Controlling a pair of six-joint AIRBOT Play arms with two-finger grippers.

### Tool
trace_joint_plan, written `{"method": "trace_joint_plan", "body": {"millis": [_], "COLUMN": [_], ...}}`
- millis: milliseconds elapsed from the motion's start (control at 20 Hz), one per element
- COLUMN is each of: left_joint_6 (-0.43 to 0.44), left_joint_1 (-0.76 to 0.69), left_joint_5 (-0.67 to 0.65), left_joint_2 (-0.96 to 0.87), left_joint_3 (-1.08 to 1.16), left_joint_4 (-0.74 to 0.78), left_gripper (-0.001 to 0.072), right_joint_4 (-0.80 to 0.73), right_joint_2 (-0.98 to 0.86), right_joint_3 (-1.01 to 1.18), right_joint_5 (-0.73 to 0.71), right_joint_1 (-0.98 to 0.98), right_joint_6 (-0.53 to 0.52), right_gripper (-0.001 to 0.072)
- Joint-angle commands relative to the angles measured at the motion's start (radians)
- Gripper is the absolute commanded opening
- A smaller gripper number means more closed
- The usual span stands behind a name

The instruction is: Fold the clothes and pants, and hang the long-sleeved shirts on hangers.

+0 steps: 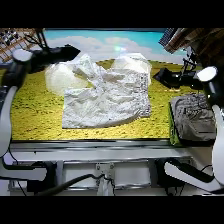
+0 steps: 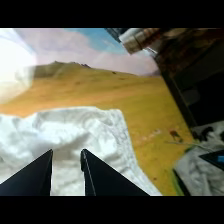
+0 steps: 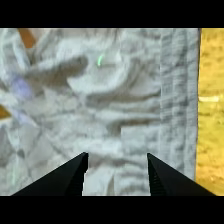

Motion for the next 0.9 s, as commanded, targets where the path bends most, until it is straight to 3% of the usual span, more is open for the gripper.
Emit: {"method": "trace_joint_plan", "body": {"millis": [0,200,300,350,550,850], "left_joint_6": [-0.108,-0.152,-0.152,-0.152,-0.155,-0.166], "left_joint_1": [0.073,0.041,0.012,0.002,-0.005,-0.007], "left_joint_5": [-0.165,-0.163,-0.164,-0.164,-0.164,-0.165], "left_joint_2": [0.116,0.28,0.346,0.375,0.472,0.528], "left_joint_3": [-0.068,-0.286,-0.397,-0.444,-0.597,-0.678], "left_joint_4": [-0.001,-0.003,-0.002,-0.002,-0.002,-0.002], "left_gripper": [0.0182,0.0182,0.0182,0.0182,0.0182,0.0182], "right_joint_4": [-0.068,0.004,0.01,0.01,0.018,0.152], "right_joint_2": [0.205,0.463,0.508,0.506,0.439,0.28], "right_joint_3": [-0.195,-0.518,-0.63,-0.672,-0.747,-0.747], "right_joint_5": [0.055,0.008,-0.032,-0.043,-0.16,-0.252], "right_joint_1": [-0.006,-0.006,-0.006,-0.006,-0.006,-0.006], "right_joint_6": [0.077,0.209,0.257,0.266,0.265,0.262], "right_gripper": [0.0427,0.043,0.0453,0.0529,0.0534,0.0534]}}
